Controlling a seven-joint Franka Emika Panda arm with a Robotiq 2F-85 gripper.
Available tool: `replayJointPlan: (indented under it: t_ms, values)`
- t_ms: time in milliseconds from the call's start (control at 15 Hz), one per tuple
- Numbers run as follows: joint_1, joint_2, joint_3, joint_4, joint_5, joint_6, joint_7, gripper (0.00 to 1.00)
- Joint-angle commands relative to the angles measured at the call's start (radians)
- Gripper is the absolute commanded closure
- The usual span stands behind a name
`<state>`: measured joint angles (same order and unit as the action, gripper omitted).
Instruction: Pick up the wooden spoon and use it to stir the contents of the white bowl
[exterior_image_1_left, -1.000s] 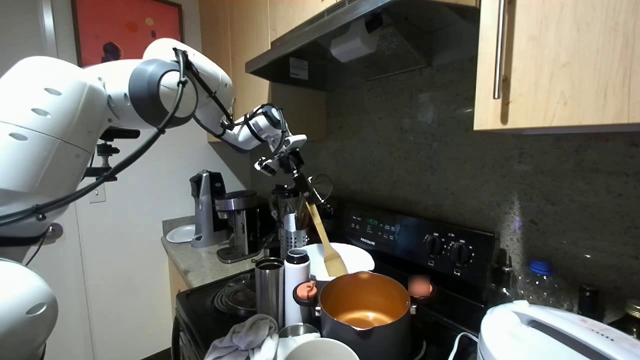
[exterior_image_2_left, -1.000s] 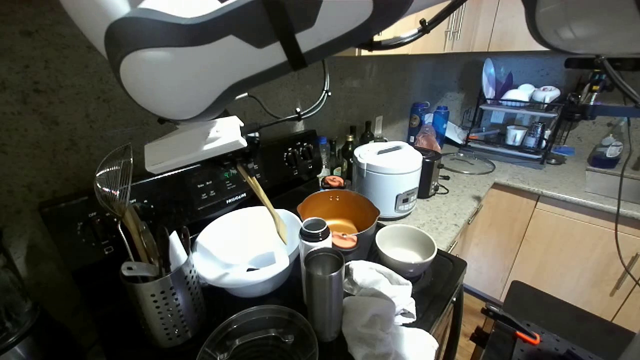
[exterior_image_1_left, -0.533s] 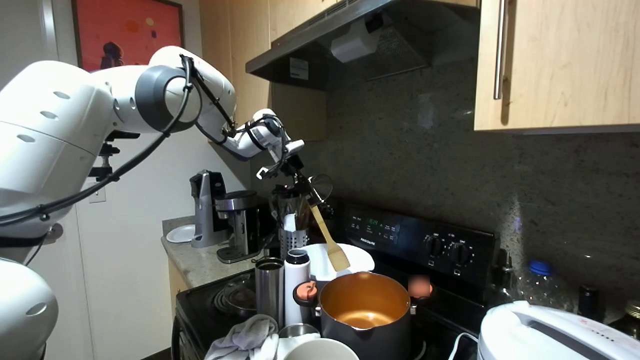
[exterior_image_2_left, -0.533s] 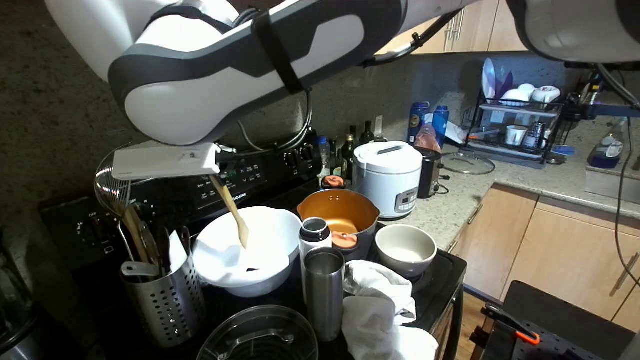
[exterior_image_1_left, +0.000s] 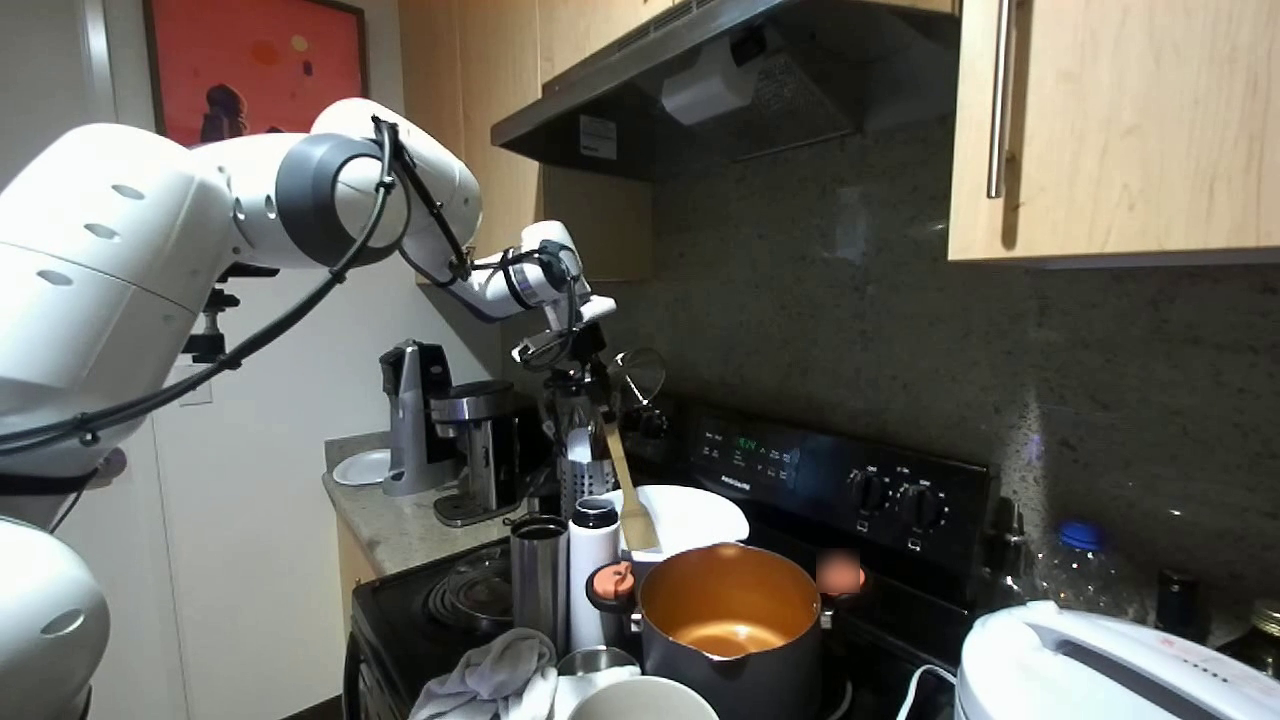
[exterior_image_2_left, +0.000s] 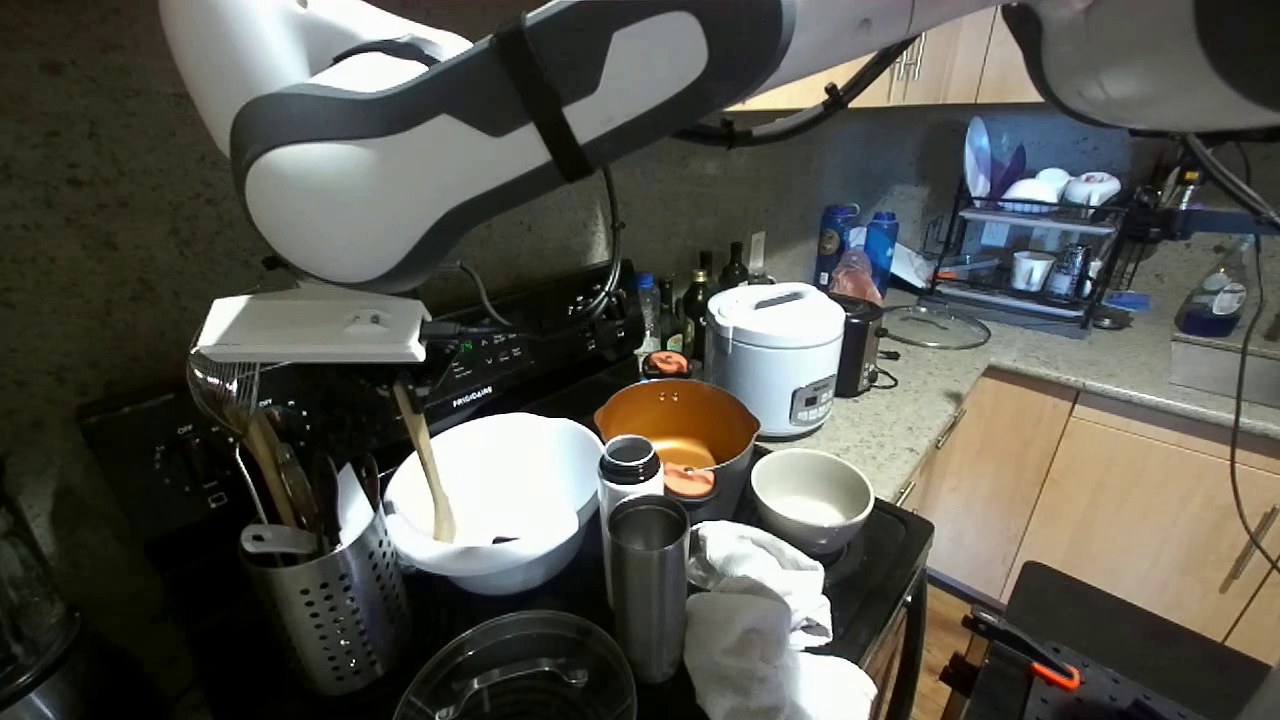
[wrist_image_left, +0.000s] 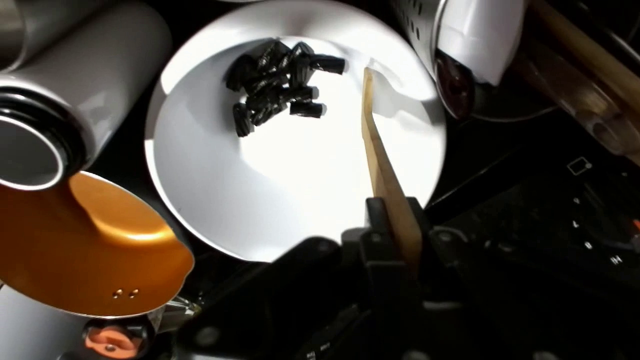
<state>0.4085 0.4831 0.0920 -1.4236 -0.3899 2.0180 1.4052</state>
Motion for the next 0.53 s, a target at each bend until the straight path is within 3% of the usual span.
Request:
replayJointPlan:
  t_ms: [0, 467]
  values:
    - [-0.014, -0.001, 0.008, 0.038, 0.081, -0.128, -0.093, 0.95]
    - [0.044, 0.029, -0.028, 0.124, -0.077, -0.38, -0.074, 0.95]
